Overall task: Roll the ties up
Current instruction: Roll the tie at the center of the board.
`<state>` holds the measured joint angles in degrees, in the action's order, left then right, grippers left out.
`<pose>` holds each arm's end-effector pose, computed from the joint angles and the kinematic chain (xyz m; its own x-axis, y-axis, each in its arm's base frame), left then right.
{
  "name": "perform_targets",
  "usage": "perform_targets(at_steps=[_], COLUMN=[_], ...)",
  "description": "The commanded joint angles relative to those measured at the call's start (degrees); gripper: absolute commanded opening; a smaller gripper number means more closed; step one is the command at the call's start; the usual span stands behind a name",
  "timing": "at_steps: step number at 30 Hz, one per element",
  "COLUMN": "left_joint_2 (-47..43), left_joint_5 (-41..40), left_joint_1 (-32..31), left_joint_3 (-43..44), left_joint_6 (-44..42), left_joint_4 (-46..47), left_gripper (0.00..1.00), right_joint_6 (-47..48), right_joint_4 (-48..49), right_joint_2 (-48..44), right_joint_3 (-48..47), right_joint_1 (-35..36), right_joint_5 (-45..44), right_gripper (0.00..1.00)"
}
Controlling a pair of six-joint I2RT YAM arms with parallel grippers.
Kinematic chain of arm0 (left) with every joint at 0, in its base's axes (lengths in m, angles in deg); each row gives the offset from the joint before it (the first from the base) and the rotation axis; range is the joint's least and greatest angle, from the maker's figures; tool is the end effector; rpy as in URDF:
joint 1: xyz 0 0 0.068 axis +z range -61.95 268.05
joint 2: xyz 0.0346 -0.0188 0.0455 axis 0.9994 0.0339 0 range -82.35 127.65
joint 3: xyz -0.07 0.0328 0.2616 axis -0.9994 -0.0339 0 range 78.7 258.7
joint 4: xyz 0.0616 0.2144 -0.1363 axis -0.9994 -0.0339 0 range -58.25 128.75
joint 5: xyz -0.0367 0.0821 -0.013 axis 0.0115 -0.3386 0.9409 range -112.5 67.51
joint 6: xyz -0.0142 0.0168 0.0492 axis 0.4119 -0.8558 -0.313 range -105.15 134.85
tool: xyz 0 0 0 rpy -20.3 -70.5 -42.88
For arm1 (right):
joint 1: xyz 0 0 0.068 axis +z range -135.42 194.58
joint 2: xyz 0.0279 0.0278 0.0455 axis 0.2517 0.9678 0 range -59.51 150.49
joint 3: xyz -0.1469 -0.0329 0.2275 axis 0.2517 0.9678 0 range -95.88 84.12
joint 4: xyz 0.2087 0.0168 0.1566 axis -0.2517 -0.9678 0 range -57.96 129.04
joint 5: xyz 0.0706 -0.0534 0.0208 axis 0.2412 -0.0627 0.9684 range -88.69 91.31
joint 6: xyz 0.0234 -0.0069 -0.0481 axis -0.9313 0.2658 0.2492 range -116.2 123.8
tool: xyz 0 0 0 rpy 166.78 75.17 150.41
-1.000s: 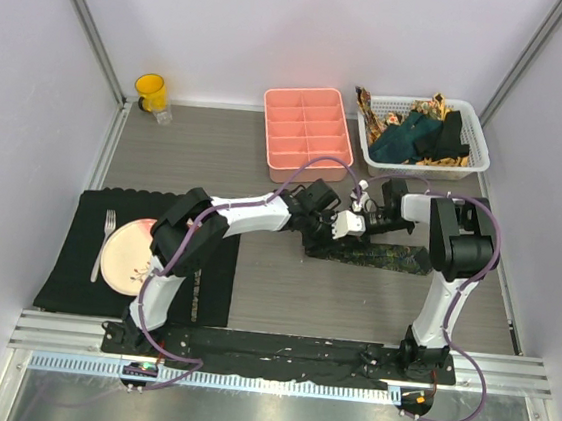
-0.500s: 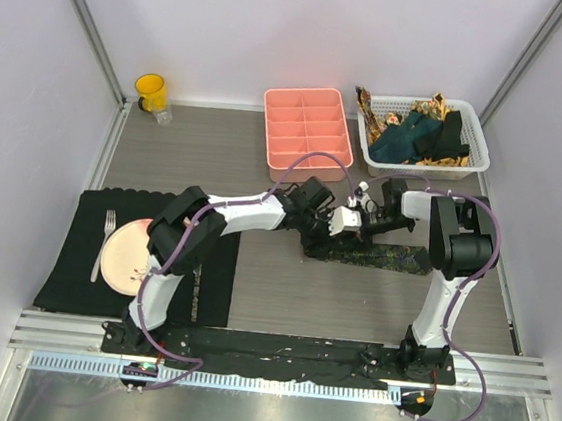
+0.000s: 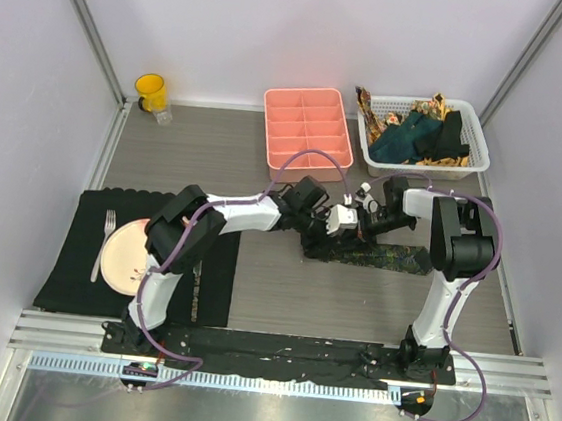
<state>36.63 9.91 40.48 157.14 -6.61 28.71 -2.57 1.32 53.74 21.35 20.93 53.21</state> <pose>0.2821 -0.3370 0.1504 -0.1731 0.6473 -0.7423 0.9843 0.0877 -0.1530 0.3244 0.0643 0.1093 -0.9975 -0.0422 0.0561 0.0180 0.6190 0.7852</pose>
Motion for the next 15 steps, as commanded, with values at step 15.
perform_targets(at_steps=[15], left_joint_2=[0.90], left_joint_5=[10.23], left_joint_1=[-0.33], left_joint_3=[-5.31], left_joint_6=[4.66], left_joint_4=[13.64], left_gripper=[0.62], right_joint_6=[3.82], right_joint_4=[-0.17], right_joint_2=[1.89], right_joint_3=[-1.48], right_joint_1=[2.35], right_joint_5=[-28.16], right_gripper=[0.01])
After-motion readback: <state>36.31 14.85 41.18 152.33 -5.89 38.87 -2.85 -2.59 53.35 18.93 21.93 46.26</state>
